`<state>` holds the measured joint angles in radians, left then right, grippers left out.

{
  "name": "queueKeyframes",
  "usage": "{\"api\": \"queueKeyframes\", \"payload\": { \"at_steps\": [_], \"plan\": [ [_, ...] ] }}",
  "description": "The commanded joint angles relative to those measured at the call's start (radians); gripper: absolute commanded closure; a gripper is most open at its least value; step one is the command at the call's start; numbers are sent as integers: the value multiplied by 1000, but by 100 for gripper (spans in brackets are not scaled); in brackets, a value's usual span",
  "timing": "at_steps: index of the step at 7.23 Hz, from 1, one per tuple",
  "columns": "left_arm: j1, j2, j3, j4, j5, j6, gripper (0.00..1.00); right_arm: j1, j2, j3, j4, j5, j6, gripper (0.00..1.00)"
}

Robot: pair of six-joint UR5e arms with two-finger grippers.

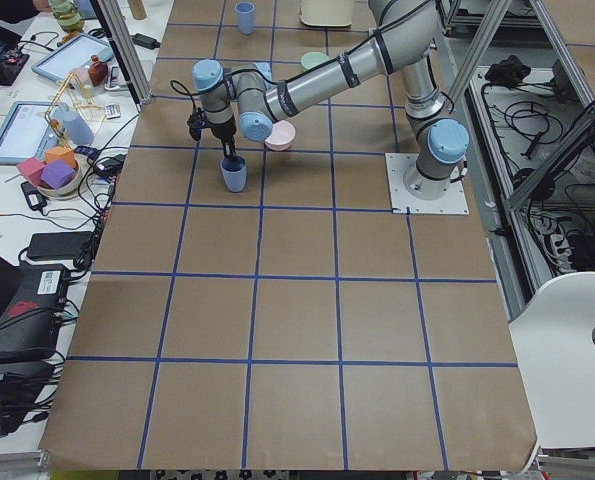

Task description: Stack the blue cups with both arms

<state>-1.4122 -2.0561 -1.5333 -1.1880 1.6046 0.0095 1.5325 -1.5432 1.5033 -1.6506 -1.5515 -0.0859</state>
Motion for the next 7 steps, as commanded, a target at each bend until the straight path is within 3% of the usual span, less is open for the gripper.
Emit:
{"api": "queueKeyframes", "payload": {
  "at_steps": [1, 4, 7],
  "plan": [
    [-48, 33, 48, -10, -6, -20, 100, 2, 1, 1, 0, 1, 0, 0],
    [-325, 7, 226, -122, -5, -356, 100, -9, 6, 6, 1, 1, 0, 0],
    [-525, -74, 214, -69, -12, -625, 100, -17, 6, 3, 2, 2, 0, 0]
  ]
}}
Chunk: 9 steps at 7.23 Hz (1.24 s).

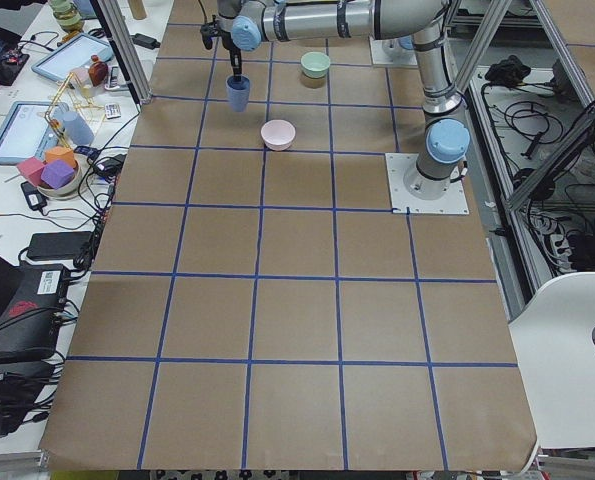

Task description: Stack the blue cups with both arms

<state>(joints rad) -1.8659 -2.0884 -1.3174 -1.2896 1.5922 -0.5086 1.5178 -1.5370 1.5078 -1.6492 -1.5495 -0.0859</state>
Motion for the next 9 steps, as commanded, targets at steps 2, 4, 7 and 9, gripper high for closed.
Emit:
{"api": "queueKeyframes", "payload": {
  "at_steps": [2, 4, 7, 9],
  "plan": [
    [-96, -105, 1, 93, -3, -155, 100, -4, 0, -1, 2, 0, 0, 0],
    [-104, -134, 0, 141, -5, -150, 100, -4, 0, -1, 2, 0, -2, 0],
    [-104, -108, 4, 130, -41, -143, 1, -4, 0, 0, -1, 0, -2, 0],
    [-96, -50, 18, 22, -46, -142, 0, -4, 0, 0, 2, -1, -2, 0]
  ]
}}
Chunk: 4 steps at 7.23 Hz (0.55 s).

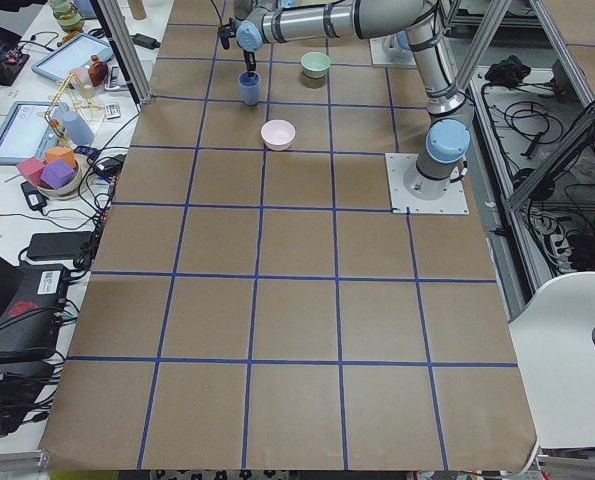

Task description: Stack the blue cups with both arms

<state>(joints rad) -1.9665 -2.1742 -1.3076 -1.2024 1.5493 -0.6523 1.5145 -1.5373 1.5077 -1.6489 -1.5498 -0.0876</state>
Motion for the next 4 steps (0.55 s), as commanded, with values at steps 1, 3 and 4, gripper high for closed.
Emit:
{"api": "queueKeyframes", "payload": {
  "at_steps": [1, 3, 4],
  "plan": [
    [14, 72, 13, -109, 0, 13, 0, 0, 0, 0, 0, -1, 0, 0],
    [131, 193, 52, -333, 2, 337, 0, -2, 2, 0, 0, 0, -7, 0],
    [202, 253, 79, -427, -6, 435, 0, -3, 2, -1, 0, 0, -14, 0]
  ]
}}
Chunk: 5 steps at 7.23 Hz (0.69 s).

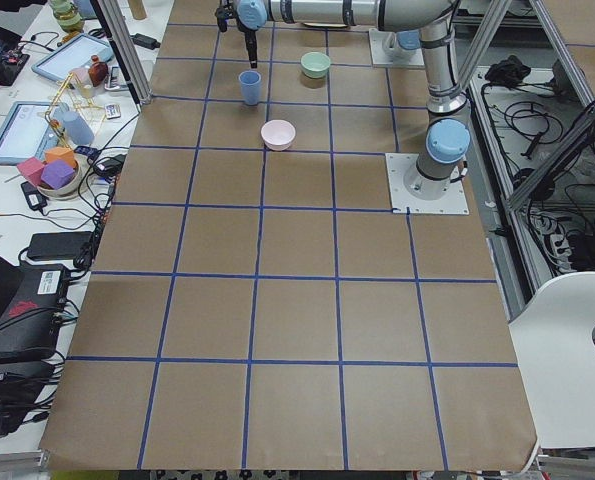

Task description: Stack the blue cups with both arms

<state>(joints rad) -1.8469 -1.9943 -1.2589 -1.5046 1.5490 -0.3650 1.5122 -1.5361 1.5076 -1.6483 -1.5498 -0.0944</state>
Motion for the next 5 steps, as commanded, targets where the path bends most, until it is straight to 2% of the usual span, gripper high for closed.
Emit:
{"api": "queueKeyframes", "payload": {
  "at_steps": [1, 3, 4, 5],
  "plan": [
    [104, 148, 35, -152, -6, 161, 0, -18, 1, -10, 2, 4, -10, 0],
    [135, 257, -5, -152, 3, 159, 0, -134, 37, -20, 11, 17, -71, 0],
    [173, 296, -90, -132, -1, 166, 0, -195, 101, -35, 1, 14, -88, 0],
    [176, 342, -182, -20, -1, 170, 0, -225, 175, -52, -98, 4, -112, 0]
  ]
}}
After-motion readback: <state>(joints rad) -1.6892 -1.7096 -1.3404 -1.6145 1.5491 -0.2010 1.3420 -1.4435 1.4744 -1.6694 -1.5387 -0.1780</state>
